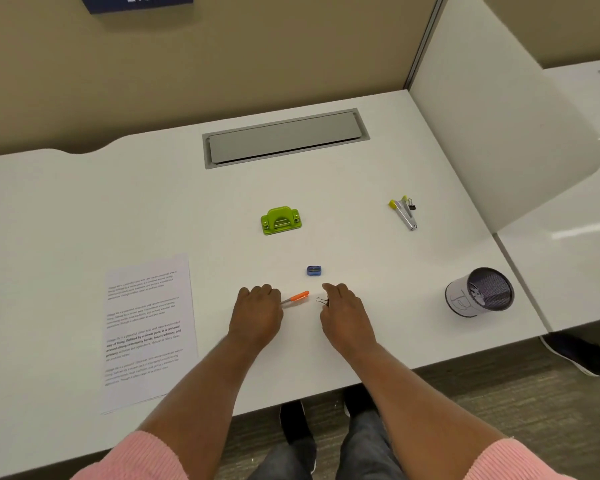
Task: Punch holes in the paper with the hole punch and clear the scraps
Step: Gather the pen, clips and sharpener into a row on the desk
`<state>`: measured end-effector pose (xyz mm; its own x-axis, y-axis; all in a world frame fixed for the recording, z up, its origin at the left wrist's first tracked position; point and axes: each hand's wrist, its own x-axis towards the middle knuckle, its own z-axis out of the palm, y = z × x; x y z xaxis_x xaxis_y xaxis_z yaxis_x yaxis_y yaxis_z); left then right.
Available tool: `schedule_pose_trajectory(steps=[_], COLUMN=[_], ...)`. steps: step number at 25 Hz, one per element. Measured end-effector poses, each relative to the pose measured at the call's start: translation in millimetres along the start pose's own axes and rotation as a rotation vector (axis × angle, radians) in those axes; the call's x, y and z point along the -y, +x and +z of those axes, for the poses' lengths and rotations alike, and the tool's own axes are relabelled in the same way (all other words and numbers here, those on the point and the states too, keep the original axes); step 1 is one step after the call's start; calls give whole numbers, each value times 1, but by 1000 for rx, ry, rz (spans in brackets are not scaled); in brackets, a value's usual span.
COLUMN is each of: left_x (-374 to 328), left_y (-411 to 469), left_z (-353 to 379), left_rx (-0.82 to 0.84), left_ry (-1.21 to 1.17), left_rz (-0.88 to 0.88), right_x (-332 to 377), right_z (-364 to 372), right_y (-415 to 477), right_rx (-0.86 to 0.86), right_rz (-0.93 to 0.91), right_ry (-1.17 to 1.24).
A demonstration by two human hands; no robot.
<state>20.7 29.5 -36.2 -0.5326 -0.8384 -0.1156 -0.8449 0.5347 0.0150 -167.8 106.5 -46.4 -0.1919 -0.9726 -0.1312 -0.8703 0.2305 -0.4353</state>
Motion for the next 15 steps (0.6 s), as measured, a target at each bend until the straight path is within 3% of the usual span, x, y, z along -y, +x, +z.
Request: schedule_pose_trajectory(steps=[6, 15], left_x=[-34, -100], left_y=[50, 129], left_z=[-28, -53], left_rx=[-39, -19], left_ry=[23, -34], left_rz=[26, -12], right_x=[-27, -88], right_z=[-38, -91], right_y=[27, 75], right_rx=[-111, -263], right_rz=[18, 50], right_ry=[23, -143])
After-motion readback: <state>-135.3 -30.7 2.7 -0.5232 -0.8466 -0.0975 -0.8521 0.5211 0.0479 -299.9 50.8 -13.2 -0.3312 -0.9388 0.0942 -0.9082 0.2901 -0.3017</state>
